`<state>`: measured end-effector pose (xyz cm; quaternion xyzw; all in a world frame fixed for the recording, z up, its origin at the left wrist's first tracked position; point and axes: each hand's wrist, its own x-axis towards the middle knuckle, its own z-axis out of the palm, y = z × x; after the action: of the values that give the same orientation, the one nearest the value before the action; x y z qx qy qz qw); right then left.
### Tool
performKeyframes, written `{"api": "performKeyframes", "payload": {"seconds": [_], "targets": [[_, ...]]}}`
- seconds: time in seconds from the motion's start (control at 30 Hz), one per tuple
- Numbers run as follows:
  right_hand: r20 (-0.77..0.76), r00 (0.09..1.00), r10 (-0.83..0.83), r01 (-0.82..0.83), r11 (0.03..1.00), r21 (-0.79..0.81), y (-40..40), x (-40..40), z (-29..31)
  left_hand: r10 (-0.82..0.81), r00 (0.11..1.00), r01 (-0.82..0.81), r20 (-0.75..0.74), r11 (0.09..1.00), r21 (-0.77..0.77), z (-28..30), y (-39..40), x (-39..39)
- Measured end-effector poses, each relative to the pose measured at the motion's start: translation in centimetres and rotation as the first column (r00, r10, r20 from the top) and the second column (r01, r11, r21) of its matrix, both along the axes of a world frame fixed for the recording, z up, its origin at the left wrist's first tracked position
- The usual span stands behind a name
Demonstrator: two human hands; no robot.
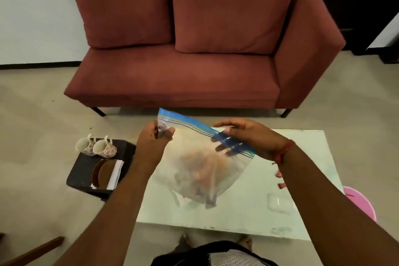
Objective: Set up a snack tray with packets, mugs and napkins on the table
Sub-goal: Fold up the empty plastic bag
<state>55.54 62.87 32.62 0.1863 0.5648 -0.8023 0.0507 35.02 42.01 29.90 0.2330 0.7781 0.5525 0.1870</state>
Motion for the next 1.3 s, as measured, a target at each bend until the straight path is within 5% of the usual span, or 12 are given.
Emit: {"api": "performKeyframes", "payload": {"seconds": [0.1,0.23,0.3,0.5,0.6,0.7,0.8,0.9,1.13,1.3], "targets": [[-0.072,0.975,-0.212,0.191,0.955,-0.229,0.5,2.2,-0.6,0.072,0.978,-0.107,0.194,0.979,0.174,0.1,0.2,-0.5],[-0.029,0.971,-0.239,0.236,0.969,-0.075,-3.3,2.7,-2.3,0.05,0.942,-0.126,0.333,0.97,0.209,1.1,0.2,-0.6],[-0.037,0.915,-0.401,0.4,0.916,-0.026,-5.4,1.7,-2.8,0.018,0.919,-0.12,0.394,0.965,0.235,1.6,0.0,-0.8],[0.013,0.678,-0.735,0.734,0.677,-0.044,-8.7,0.3,-2.3,-0.324,0.727,0.205,0.605,0.944,0.26,1.2,-2.8,-2.1],[0.015,0.575,-0.818,0.817,0.574,-0.057,-9.2,0.1,-1.8,-0.38,0.733,0.336,0.565,0.923,0.186,0.7,-3.9,-1.8],[0.01,0.529,-0.849,0.844,0.525,-0.113,-9.2,0.4,-1.1,-0.325,0.792,0.277,0.517,0.946,0.169,0.5,-3.9,-1.0],[0.041,0.713,-0.7,0.7,0.708,-0.086,-8.6,1.4,-0.1,-0.218,0.848,0.109,0.483,0.964,0.243,1.1,-3.2,-0.3],[0.07,0.809,-0.584,0.57,0.808,0.152,-8.1,2.6,0.9,-0.186,0.92,0.106,0.346,0.965,0.239,1.8,-2.7,0.4],[-0.258,0.648,-0.716,0.736,0.503,0.453,-6.1,4.0,2.5,-0.124,0.988,0.107,0.097,0.981,0.161,3.2,-1.7,2.3],[-0.314,0.642,-0.699,0.706,0.381,0.597,-4.5,5.3,3.5,-0.101,0.993,0.106,-0.068,0.992,0.068,5.3,-1.0,4.2]]}}
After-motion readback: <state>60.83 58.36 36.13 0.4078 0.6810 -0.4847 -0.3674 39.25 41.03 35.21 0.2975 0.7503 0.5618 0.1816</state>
